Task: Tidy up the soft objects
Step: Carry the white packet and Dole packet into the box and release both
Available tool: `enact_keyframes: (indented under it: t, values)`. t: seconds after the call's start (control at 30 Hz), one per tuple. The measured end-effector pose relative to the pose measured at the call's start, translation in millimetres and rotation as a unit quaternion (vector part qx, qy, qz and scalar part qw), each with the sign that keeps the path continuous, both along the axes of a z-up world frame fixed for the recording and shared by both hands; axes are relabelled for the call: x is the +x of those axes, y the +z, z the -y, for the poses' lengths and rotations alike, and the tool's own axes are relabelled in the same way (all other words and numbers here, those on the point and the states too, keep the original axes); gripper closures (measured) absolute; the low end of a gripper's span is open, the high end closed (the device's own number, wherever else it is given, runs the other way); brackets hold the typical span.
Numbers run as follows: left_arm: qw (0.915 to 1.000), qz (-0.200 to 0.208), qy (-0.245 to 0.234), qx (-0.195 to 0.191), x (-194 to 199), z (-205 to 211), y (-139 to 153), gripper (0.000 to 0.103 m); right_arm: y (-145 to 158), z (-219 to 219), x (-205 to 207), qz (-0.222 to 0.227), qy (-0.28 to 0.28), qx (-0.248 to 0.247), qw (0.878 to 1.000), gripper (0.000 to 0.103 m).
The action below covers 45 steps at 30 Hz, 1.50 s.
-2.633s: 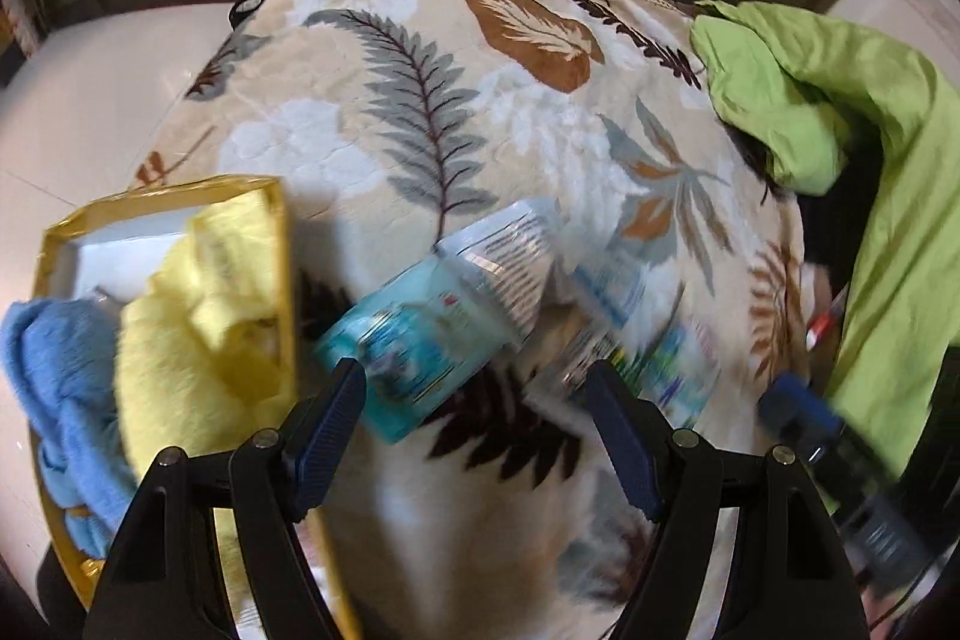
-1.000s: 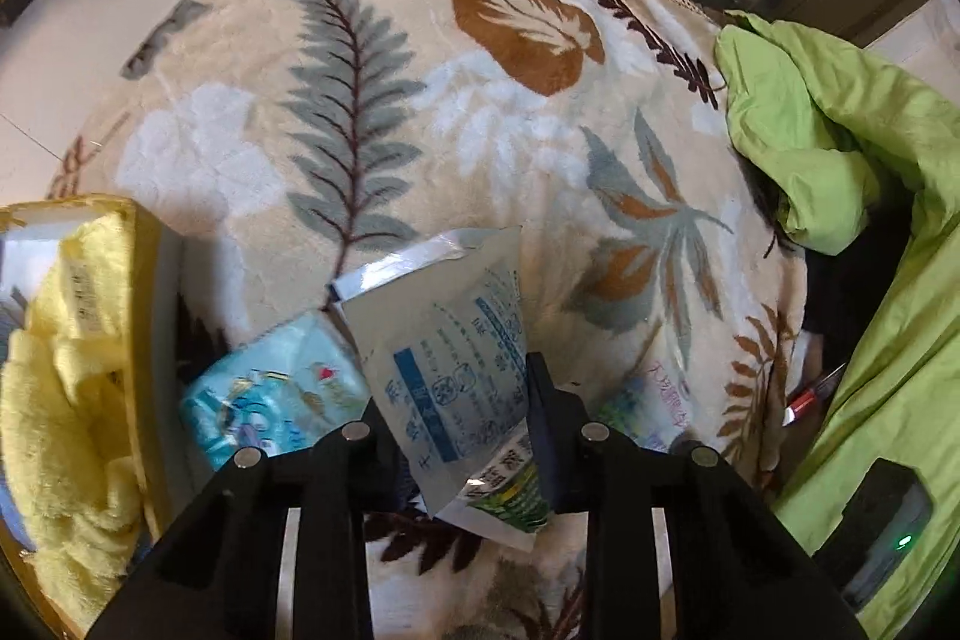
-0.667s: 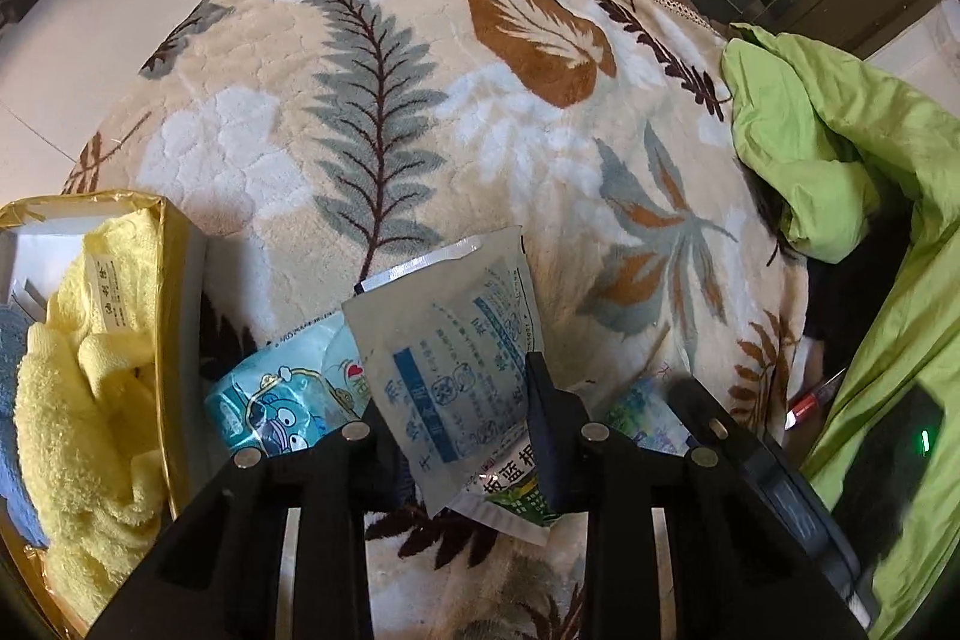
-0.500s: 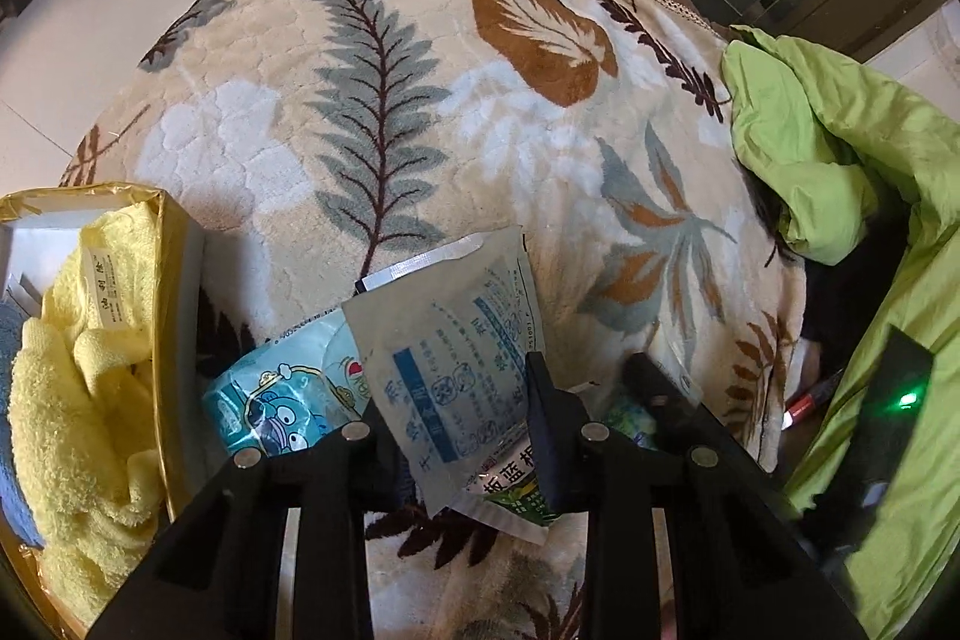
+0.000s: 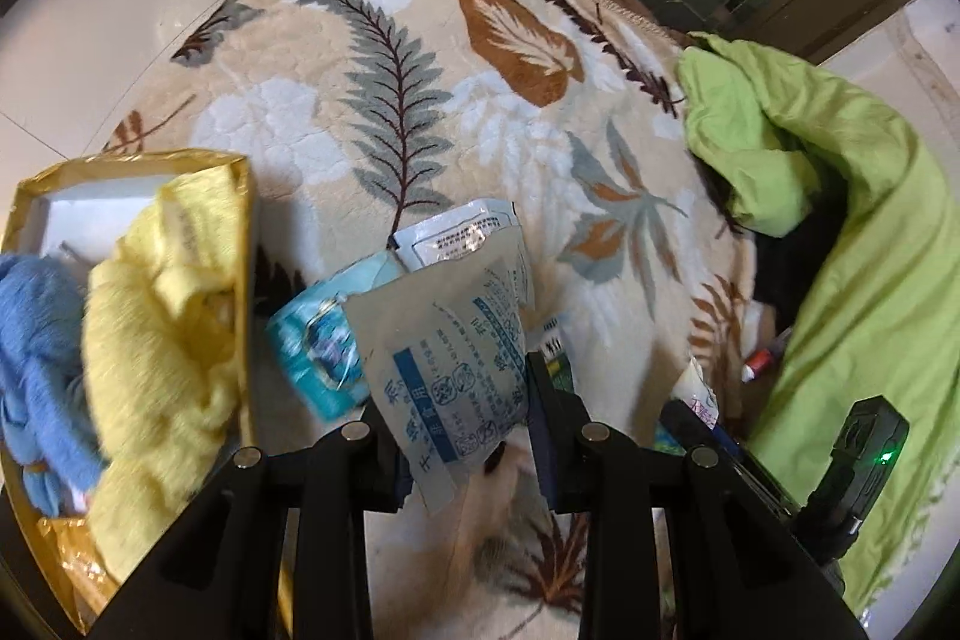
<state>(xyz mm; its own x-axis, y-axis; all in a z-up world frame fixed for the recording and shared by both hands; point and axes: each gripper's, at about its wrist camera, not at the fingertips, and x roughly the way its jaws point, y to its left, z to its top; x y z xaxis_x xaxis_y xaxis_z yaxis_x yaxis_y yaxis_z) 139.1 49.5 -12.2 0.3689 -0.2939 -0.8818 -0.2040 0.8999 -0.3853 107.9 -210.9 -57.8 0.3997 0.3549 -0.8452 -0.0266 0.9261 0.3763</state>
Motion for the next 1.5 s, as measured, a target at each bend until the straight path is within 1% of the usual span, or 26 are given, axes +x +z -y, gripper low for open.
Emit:
enact_keyframes:
  t: [0.03,0.1,0.17,0.33,0.47,0.57,0.7,0.8,0.87,0.97,1.03,1.1,1.17,1.2,1.27,1.3,1.33,1.4,1.43,1.47,1.5]
  values:
    - [1.0000,0.002,-0.001,-0.001,-5.8,-2.4,4.1,0.072,3.3,-2.4,-5.6,0.003,0.000,0.009,1.000,0.057]
    - [1.0000,0.009,-0.002,0.003,-19.7,-7.5,12.0,0.072,12.6,-9.9,-15.1,0.009,0.016,0.028,0.999,0.057]
    - [1.0000,0.009,-0.003,0.004,-30.6,-12.0,15.8,0.072,22.3,-20.9,-27.3,0.018,0.037,0.029,0.999,0.057]
    - [0.9997,0.009,0.005,-0.022,-67.5,-30.5,23.3,0.072,39.0,-56.1,-51.7,0.030,0.086,0.050,0.995,0.057]
    - [0.9995,0.005,0.002,-0.031,-100.4,-46.6,30.5,0.072,51.3,-81.2,-69.2,0.038,0.129,0.061,0.989,0.057]
    - [0.9997,0.019,0.008,-0.017,-121.8,-64.2,42.0,0.073,61.7,-110.1,-81.0,0.046,0.167,0.063,0.983,0.057]
    - [0.9986,0.035,0.037,0.014,-141.3,-95.3,49.4,0.073,70.3,-150.3,-95.2,0.053,0.220,0.071,0.971,0.057]
    - [0.9978,0.033,0.056,0.016,-148.3,-115.1,41.0,0.073,69.7,-184.7,-104.3,0.055,0.259,0.062,0.962,0.057]
    - [0.9973,0.030,0.063,0.023,-151.5,-123.1,33.0,0.073,65.0,-203.8,-105.9,0.055,0.274,0.051,0.959,0.057]
    - [0.9969,0.018,0.075,0.012,-155.2,-135.5,16.4,0.073,56.5,-218.8,-103.0,0.043,0.279,0.058,0.958,0.057]
    - [0.9966,0.011,0.081,0.010,-156.4,-140.5,8.7,0.073,51.2,-229.7,-103.9,0.044,0.286,0.038,0.956,0.057]
    - [0.9964,0.008,0.083,0.016,-156.3,-142.0,2.3,0.073,45.2,-238.6,-104.9,0.042,0.294,0.031,0.954,0.057]
    - [0.9955,0.007,0.089,0.032,-156.5,-142.2,-2.5,0.071,40.2,-246.7,-107.7,0.040,0.302,0.024,0.952,0.057]
    - [0.9946,0.007,0.092,0.046,-156.2,-141.6,-5.0,0.070,39.2,-251.1,-110.0,0.043,0.308,0.020,0.950,0.057]
    - [0.9927,0.002,0.099,0.068,-156.2,-141.5,-10.8,0.057,34.8,-261.0,-114.5,0.051,0.318,0.002,0.947,0.057]
    - [0.9922,0.000,0.102,0.072,-157.1,-143.0,-13.4,0.047,31.3,-265.2,-116.0,0.052,0.322,-0.006,0.945,0.056]
    - [0.9914,-0.001,0.105,0.079,-158.2,-144.2,-15.7,0.044,27.3,-268.3,-117.4,0.052,0.325,-0.009,0.944,0.056]
    - [0.9887,0.003,0.110,0.102,-161.1,-146.3,-16.8,0.044,22.4,-272.1,-119.9,0.057,0.328,-0.011,0.943,0.054]
    - [0.9869,0.004,0.116,0.112,-162.8,-148.5,-16.3,0.043,19.9,-275.0,-121.9,0.061,0.336,-0.010,0.940,0.052]
    - [0.9857,0.006,0.121,0.117,-164.5,-151.5,-15.4,0.042,18.5,-277.7,-123.1,0.063,0.341,-0.014,0.938,0.052]
    - [0.9846,0.011,0.126,0.121,-166.1,-153.8,-13.4,0.041,18.7,-278.7,-124.6,0.065,0.343,-0.013,0.937,0.050]
